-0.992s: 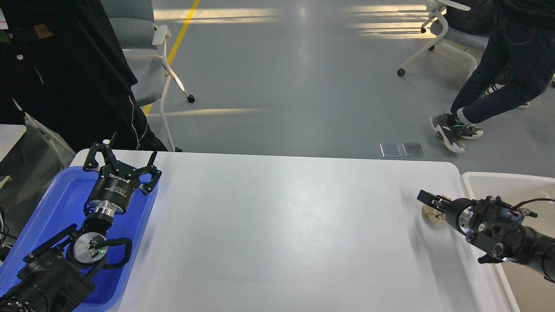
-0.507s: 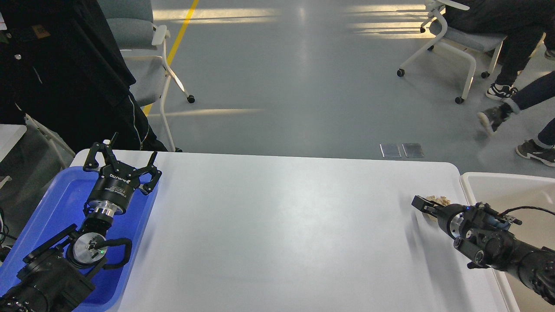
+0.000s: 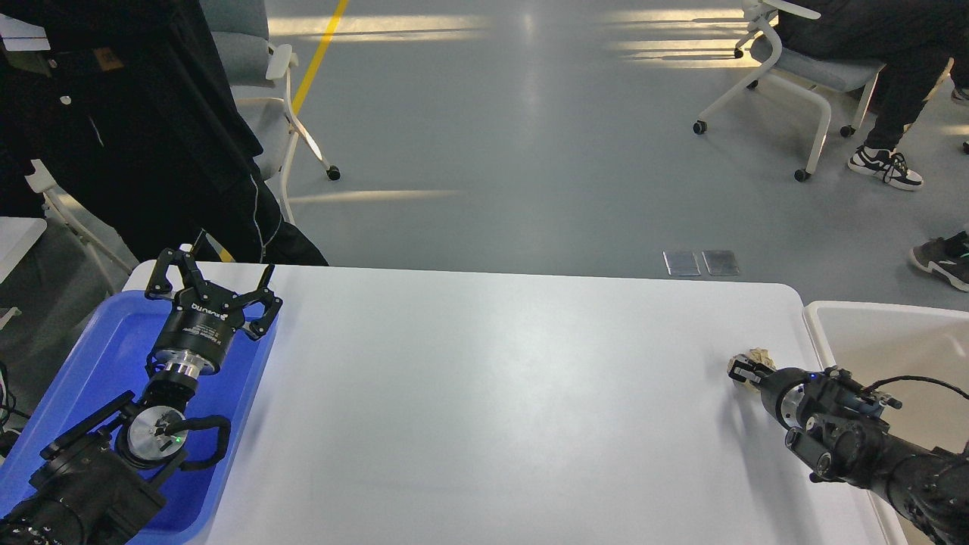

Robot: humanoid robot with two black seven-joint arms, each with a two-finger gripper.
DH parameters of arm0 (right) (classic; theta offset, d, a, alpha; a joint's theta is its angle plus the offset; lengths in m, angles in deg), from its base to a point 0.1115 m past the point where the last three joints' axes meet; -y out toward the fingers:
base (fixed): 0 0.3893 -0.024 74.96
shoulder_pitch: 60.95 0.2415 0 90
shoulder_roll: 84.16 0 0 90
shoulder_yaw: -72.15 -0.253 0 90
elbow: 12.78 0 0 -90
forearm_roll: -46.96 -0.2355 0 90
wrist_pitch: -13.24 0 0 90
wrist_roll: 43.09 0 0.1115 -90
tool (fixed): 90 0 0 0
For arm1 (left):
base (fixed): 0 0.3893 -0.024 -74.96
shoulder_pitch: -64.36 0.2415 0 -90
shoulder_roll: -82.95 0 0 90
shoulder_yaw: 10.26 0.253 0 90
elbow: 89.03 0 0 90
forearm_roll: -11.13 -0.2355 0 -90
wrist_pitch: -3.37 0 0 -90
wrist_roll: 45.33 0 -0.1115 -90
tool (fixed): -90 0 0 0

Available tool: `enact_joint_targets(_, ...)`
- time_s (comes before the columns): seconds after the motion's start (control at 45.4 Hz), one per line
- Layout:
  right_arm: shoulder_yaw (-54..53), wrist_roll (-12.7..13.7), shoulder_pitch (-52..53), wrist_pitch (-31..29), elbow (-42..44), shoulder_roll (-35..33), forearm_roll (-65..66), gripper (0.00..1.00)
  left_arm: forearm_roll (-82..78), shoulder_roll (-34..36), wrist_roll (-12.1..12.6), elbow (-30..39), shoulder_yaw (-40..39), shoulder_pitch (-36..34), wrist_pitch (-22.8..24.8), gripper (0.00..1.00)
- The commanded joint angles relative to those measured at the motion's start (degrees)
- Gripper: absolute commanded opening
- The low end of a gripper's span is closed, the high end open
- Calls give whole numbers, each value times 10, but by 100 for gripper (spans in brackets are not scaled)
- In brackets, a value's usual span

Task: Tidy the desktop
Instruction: 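Carry the held paper ball with the right gripper toward the white bin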

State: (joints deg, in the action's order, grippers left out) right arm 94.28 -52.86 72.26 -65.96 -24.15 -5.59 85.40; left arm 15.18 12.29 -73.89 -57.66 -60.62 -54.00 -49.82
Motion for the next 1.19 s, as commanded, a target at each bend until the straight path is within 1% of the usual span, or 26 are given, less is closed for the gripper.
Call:
enact_joint_targets(0.0,-9,-10,-4,-3,1,4,-3,0,0,0,0,0,0,0,0,100)
enact_joint_targets(0.242,-14,-16,8,-8,-3,4,-30,0,0,0,0,0,0,0,0,100)
enact_joint_targets(0.331,-14,-29,19,-32,-9,-3,-57,0,0,0,0,0,0,0,0,100)
enact_joint_targets(0.419,-13,-42,29,-50,-31,-28,-65,0,0,0,0,0,0,0,0,100)
enact_joint_targets(0.507,-14,-46,50,-54,-95,-66,-65,0,0,0,0,0,0,0,0,100)
enact_joint_targets(0.639,-14,-46,103,-49,-253,-149,-65,0,0,0,0,0,0,0,0,100)
enact_joint_targets(0.727,-13,-46,135,-46,-329,-186,-63,0,0,0,0,1,0,0,0,100)
enact_joint_targets(0.903,-12,-46,178,-46,-427,-247,-50,0,-1,0,0,0,0,0,0,100)
enact_joint_targets(1.168,12,-46,250,-54,-568,-355,29,0,-1,0,0,0,0,0,0,100)
